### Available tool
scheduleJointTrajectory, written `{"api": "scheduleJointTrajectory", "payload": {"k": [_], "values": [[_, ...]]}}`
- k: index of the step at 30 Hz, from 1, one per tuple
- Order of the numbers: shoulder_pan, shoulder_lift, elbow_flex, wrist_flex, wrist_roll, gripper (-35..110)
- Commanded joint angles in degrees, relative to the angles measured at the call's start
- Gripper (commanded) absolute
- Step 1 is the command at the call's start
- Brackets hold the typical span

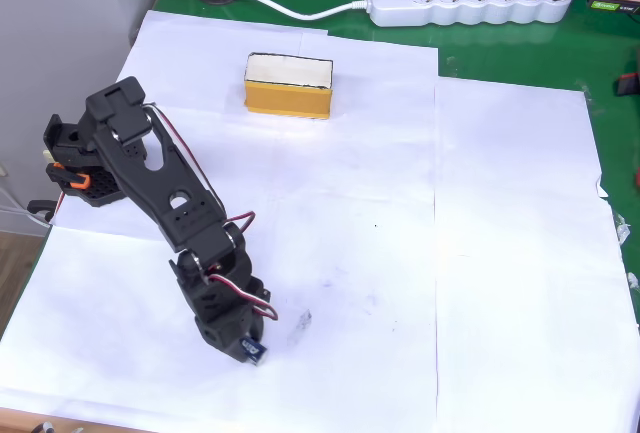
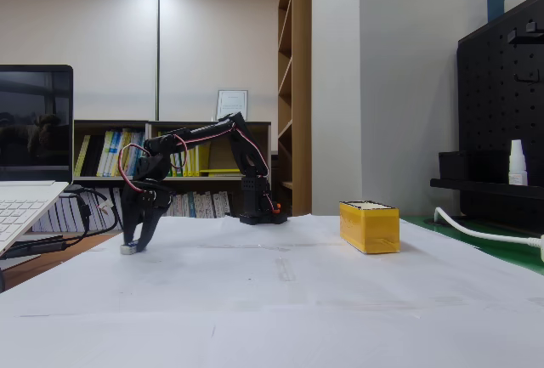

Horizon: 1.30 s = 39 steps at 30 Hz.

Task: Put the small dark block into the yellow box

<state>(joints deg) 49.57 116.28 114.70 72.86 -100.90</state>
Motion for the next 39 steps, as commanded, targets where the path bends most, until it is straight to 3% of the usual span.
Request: {"api": "scheduleJointTrajectory", "payload": {"k": [1,4,13,21,27,32,39], "values": [[-2.4,-13.3,12.0,10.8,3.8,0],[-5.4,-21.8,15.8,17.5,5.5,0],[-17.0,-44.0,13.9,25.0,7.6,0],[-43.1,-61.7,1.0,21.6,21.7,0],[-62.7,-61.3,0.5,22.7,33.6,0],[-73.7,-57.0,-2.8,17.1,41.5,0],[-80.2,-46.4,-3.3,12.6,39.5,0]]}}
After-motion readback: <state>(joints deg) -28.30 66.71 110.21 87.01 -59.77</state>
